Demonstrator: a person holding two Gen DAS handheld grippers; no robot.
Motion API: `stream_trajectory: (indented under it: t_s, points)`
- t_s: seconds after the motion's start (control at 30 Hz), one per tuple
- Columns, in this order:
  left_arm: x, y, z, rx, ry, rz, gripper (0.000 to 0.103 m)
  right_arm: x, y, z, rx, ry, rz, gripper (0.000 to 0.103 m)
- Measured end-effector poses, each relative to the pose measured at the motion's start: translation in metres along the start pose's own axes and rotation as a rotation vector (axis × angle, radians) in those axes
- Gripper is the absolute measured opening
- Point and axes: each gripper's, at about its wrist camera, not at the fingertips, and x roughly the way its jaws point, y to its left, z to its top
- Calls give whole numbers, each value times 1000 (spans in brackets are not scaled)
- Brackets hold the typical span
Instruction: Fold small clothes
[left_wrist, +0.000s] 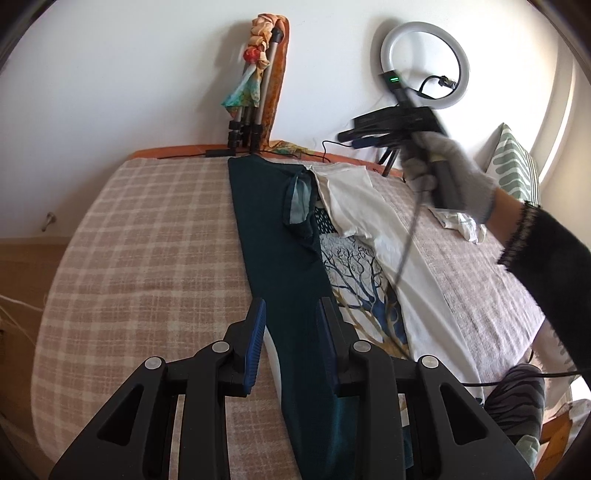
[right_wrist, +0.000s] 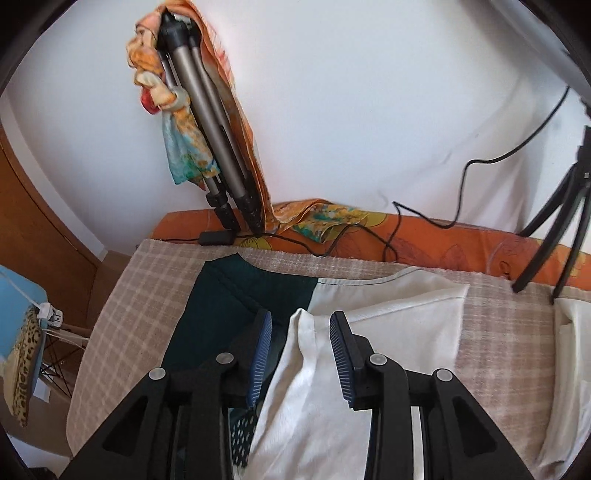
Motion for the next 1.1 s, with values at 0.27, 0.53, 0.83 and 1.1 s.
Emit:
stream_trajectory:
  t_s: [0.27, 0.53, 0.83, 1.1]
  points:
    - [-6, 4, -21, -39, 24, -2, 36, -123, 1, -60, -59, -109, -87, 51]
    - [-10, 7, -68, -64, 104, -5, 36, -201, 0, -187, 16, -92, -30, 58]
    - [-14, -36, -113, 102, 177, -91, 36, -216, 1, -329, 83, 46, 50, 43]
    - [-16, -59, -145, 229, 280, -154, 35, -192, 7, -376, 106, 163, 92, 41]
